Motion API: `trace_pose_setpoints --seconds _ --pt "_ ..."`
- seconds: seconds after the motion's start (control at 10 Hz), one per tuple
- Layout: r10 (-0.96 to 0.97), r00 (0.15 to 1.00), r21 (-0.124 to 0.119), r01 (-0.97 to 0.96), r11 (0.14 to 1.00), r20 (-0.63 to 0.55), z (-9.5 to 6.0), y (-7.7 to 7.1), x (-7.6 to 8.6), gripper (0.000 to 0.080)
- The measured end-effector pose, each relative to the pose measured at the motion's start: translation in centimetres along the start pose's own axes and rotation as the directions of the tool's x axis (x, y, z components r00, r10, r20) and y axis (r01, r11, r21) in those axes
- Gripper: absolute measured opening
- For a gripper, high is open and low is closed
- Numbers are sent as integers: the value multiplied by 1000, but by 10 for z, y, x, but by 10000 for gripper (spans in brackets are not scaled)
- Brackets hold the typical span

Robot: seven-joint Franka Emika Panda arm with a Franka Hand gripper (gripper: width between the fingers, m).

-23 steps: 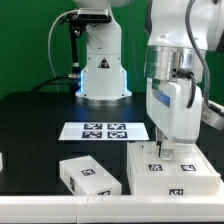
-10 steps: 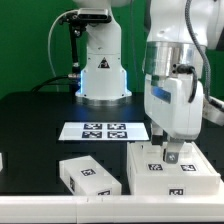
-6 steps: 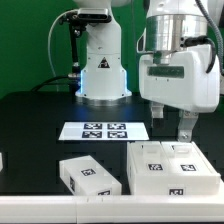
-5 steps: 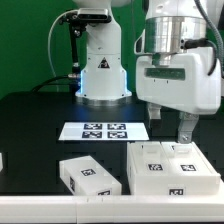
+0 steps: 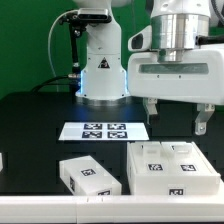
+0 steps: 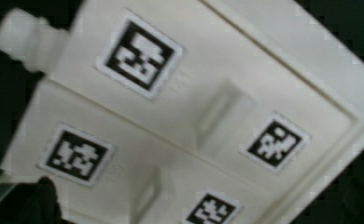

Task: Assemble cabinet

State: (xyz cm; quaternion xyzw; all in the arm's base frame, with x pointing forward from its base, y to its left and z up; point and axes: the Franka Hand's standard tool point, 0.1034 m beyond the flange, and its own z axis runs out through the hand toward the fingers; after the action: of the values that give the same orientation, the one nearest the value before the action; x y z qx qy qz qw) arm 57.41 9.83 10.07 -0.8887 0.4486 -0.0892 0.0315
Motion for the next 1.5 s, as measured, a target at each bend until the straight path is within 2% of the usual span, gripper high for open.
trace_pose_setpoints --seconds 0.1,0.5,0.8,1.2,1.3,1.4,1.5 --pt "-46 999 -5 46 999 -12 2 -1 -15 796" --pt "-312 950 -12 312 950 -12 2 3 -12 796" --pt "-512 858 -22 513 858 38 7 34 -20 796" --pt "-684 728 -32 685 728 45 9 39 -18 796" --pt "-685 727 -30 686 727 36 9 40 -18 796" --pt "-696 718 -28 695 718 -17 9 49 -20 796" --pt "-725 685 -41 724 688 -71 14 56 -31 796"
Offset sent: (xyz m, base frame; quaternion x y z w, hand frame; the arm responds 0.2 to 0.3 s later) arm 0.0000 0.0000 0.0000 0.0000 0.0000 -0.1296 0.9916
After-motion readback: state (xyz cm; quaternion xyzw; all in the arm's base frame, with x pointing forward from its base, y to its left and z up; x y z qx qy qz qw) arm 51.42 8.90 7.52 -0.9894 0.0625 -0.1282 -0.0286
